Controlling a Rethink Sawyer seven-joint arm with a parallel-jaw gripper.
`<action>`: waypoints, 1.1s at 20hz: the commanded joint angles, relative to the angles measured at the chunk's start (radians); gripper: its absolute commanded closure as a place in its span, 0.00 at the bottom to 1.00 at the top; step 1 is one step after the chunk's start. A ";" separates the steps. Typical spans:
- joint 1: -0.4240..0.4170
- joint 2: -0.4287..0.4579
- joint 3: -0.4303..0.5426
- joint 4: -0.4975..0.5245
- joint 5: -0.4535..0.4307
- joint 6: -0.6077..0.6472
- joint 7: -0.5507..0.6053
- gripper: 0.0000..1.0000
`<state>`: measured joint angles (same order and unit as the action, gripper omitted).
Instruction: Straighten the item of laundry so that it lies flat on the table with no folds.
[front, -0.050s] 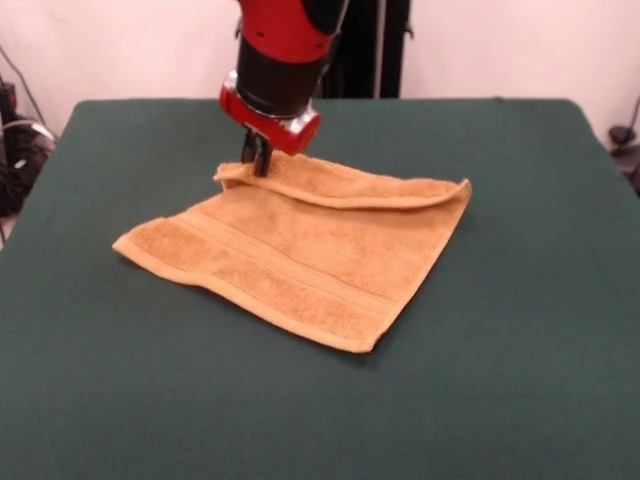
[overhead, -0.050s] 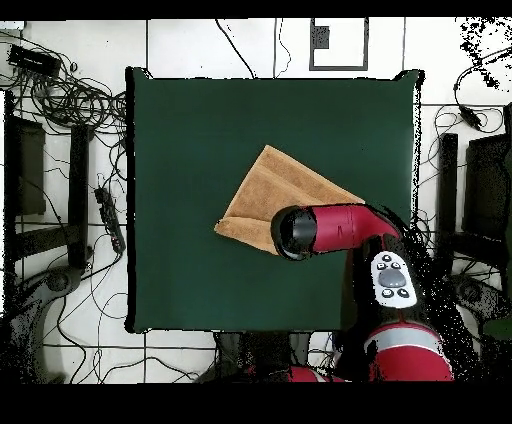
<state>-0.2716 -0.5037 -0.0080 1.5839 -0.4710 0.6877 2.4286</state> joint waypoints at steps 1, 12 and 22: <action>0.058 0.093 0.044 0.075 0.000 0.067 -0.007 1.00; 0.065 0.170 0.037 0.071 0.026 0.115 0.006 1.00; 0.137 0.104 0.010 0.132 0.069 0.234 0.022 1.00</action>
<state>-0.1913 -0.4313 -0.0518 1.5932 -0.4617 0.7538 2.4286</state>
